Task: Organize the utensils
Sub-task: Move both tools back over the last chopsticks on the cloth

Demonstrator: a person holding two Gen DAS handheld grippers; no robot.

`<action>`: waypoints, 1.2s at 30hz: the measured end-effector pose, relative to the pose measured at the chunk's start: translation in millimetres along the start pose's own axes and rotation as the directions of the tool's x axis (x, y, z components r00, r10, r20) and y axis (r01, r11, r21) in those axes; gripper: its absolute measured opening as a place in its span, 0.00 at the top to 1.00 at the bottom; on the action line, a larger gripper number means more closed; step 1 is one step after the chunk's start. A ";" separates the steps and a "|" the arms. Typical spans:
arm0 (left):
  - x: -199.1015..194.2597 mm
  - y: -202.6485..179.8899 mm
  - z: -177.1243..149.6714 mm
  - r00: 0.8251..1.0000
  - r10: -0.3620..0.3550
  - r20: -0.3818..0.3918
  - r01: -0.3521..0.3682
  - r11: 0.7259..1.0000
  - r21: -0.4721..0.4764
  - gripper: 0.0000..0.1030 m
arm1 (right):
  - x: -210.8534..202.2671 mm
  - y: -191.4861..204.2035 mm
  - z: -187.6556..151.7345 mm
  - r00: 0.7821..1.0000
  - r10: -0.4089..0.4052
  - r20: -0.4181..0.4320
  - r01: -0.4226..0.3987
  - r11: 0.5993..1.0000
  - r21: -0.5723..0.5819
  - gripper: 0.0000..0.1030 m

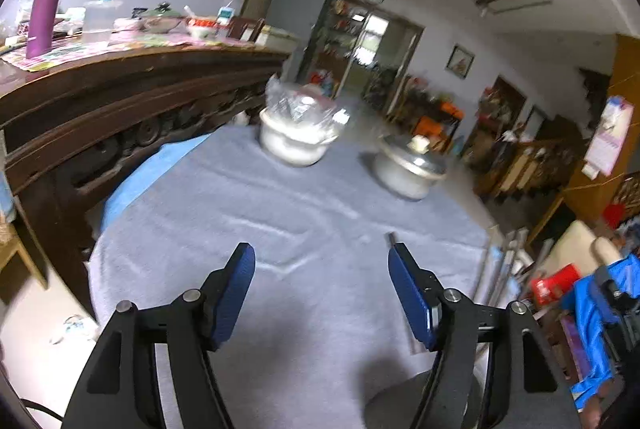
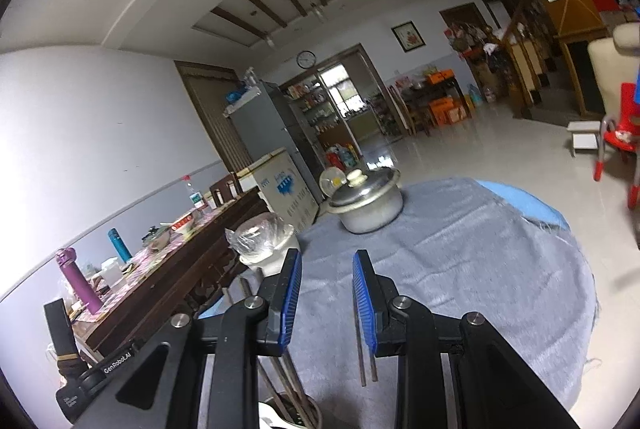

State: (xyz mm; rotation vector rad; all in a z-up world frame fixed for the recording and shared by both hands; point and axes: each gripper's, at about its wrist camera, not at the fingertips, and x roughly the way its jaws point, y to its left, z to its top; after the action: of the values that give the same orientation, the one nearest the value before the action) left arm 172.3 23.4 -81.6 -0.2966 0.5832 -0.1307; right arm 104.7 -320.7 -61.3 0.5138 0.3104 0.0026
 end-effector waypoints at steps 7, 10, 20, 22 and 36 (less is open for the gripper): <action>28.1 8.4 -13.2 0.985 0.084 -0.152 -0.078 0.996 0.042 0.29 | 7.5 -17.9 -5.4 0.998 -0.028 -0.048 0.030 0.998 0.055 0.49; 36.4 11.0 -19.0 0.976 0.097 -0.193 -0.090 0.995 0.048 0.29 | 9.7 -21.7 -6.6 0.997 -0.040 -0.059 0.043 0.998 0.055 0.49; 55.2 18.1 -25.1 0.958 0.132 -0.253 -0.122 0.991 0.057 0.29 | 26.1 -38.1 -14.8 0.991 -0.071 -0.115 0.083 0.992 0.100 0.49; 58.3 19.5 -25.8 0.956 0.137 -0.258 -0.126 0.990 0.059 0.29 | 30.3 -40.4 -16.8 0.989 -0.076 -0.131 0.089 0.991 0.101 0.49; 89.2 31.2 -30.7 0.937 0.153 -0.313 -0.140 0.988 0.063 0.29 | 67.2 -52.7 -30.6 0.970 -0.093 -0.224 0.122 0.985 0.119 0.49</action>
State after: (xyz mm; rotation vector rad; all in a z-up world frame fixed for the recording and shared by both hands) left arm 230.2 27.4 -162.3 -0.1925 0.9196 -0.0451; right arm 155.8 -346.5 -131.6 0.6288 0.5563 -0.0674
